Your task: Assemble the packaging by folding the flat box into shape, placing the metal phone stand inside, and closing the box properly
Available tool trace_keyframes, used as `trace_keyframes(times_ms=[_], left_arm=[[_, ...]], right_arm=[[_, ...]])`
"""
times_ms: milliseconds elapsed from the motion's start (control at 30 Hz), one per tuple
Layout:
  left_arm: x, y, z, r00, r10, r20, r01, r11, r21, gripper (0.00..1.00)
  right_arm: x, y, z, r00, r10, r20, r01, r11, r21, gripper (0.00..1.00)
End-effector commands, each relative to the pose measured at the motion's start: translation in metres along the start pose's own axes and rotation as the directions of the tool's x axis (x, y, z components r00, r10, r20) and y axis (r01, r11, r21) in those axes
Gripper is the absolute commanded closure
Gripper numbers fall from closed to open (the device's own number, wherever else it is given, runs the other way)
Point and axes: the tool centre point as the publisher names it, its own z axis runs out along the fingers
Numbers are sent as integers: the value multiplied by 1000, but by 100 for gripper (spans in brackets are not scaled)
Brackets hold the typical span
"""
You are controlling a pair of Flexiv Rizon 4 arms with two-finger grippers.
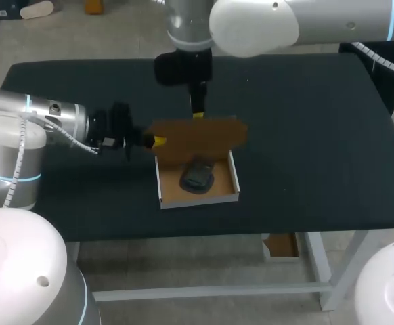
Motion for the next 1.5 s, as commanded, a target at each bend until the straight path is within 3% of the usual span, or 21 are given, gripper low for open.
trace_keyframes(times_ms=[33, 633, 1500], left_arm=[[-1, -1, 0, 1000, 0, 1, 0, 1000, 2, 100], [-1, -1, 0, 1000, 0, 1, 0, 1000, 2, 100], [-1, -1, 0, 1000, 0, 1, 0, 1000, 2, 100]], right_arm=[[4, -2, 0, 1000, 3, 11, -3, 1000, -10, 52], [9, -1, 6, 998, 30, 58, -31, 999, 10, 51], [4, 1, 26, 999, 31, 21, -30, 999, -37, 52]])
